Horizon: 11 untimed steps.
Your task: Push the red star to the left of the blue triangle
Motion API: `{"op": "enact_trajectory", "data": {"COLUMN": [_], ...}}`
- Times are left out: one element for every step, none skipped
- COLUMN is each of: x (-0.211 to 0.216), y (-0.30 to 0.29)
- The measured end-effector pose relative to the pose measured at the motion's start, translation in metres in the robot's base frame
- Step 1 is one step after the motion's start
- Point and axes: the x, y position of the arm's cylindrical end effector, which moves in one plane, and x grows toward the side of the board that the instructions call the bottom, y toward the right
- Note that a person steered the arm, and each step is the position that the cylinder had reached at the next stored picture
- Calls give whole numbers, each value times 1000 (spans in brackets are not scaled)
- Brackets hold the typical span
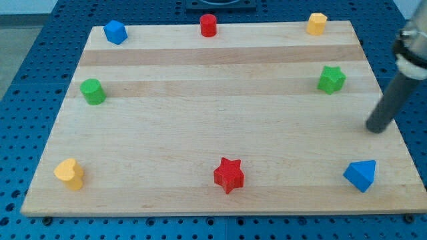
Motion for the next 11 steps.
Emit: {"op": "enact_trajectory", "data": {"x": [-14,-21,-21,26,84,111,108,90,95,97,96], "y": [-74,-169,-265,-308,-309,-298,-285,-285,-263,-246,-224]}}
